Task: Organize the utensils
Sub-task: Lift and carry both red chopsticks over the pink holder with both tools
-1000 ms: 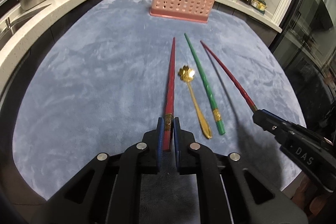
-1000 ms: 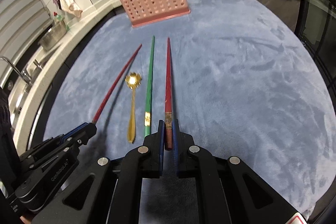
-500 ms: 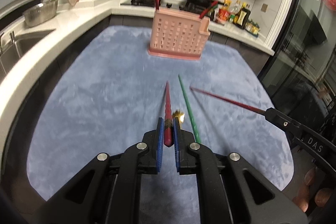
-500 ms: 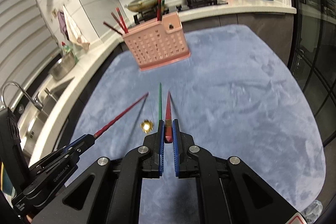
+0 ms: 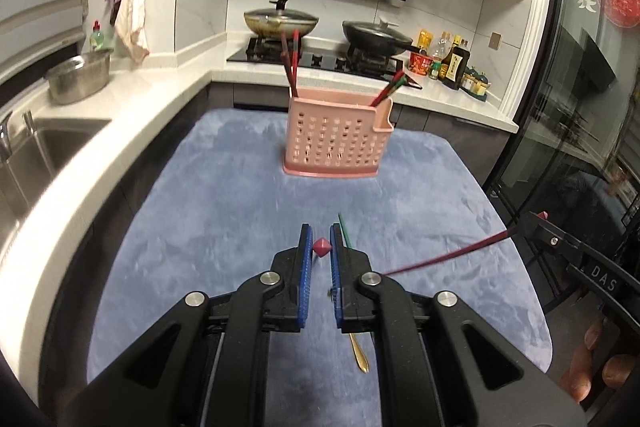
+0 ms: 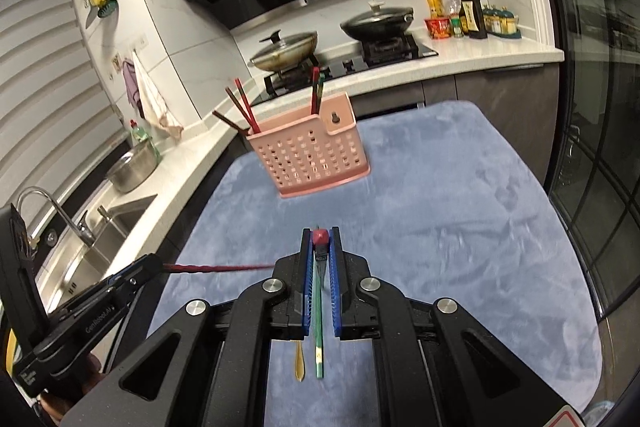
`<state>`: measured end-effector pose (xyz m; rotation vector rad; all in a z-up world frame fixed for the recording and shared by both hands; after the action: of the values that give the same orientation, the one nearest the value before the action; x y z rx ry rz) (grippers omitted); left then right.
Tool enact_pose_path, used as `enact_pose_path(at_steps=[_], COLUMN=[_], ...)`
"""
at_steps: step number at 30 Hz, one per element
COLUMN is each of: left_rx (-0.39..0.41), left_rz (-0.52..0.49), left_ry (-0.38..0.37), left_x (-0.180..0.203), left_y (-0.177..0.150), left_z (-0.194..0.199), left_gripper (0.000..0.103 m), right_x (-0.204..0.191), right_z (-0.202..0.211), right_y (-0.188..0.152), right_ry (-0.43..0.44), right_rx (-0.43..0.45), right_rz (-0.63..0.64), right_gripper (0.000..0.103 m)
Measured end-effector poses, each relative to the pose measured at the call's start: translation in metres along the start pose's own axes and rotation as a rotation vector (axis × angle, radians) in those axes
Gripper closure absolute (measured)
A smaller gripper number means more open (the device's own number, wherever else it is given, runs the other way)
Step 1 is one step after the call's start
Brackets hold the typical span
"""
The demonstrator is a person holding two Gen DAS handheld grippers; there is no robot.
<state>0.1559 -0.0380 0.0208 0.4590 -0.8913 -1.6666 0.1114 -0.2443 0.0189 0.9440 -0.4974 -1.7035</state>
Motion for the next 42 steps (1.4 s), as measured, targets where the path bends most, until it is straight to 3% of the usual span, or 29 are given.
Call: enact_pose_path(at_steps=[18,25,29,34,42], left_rx=[0.133,0.225,0.290,0.343,0.362], left_rz=[-0.047,-0.053,-0.064,-0.063,-0.021], left_ry=[-0.027,-0.042,-0.006,0.016,0.025], left_x=[0.010,0.014,0.017,0.017,0.006], left_y=[0.100,0.162,0.200,0.245,0.279], left_z=[-0.004,0.000,-0.001,-0.015,-0.053], left_gripper=[0.096,0.096,0.096,0.096,0.096], right_x=[-0.007,-0.013,-0.022,-0.034,-0.043], right_z=[-0.005,-0.015,-0.022,-0.036,-0.070], right_y=[0.079,0.135,0.174,0.219,0.269], right_ry=[0.055,0.125,0.162,0.150,0.136], right_rx=[0.100,0.140,0.182,0.237,0.292], right_rz=[0.015,-0.008,-0.009,0.020,0.018], right_gripper=[0.096,0.096,0.096,0.096,0.096])
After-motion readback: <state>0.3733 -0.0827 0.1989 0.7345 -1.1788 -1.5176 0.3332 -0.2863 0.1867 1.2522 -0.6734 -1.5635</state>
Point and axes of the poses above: each gripper's, at about its wrist camera, not at the fingertips, and z roughly against the way its jaws point, x to its right, y to its top, the point moved 4 cm from there along -z, roughly the way its jaws point, and after that the axes turned 4 degrees about -x, right-handed, at the moved point
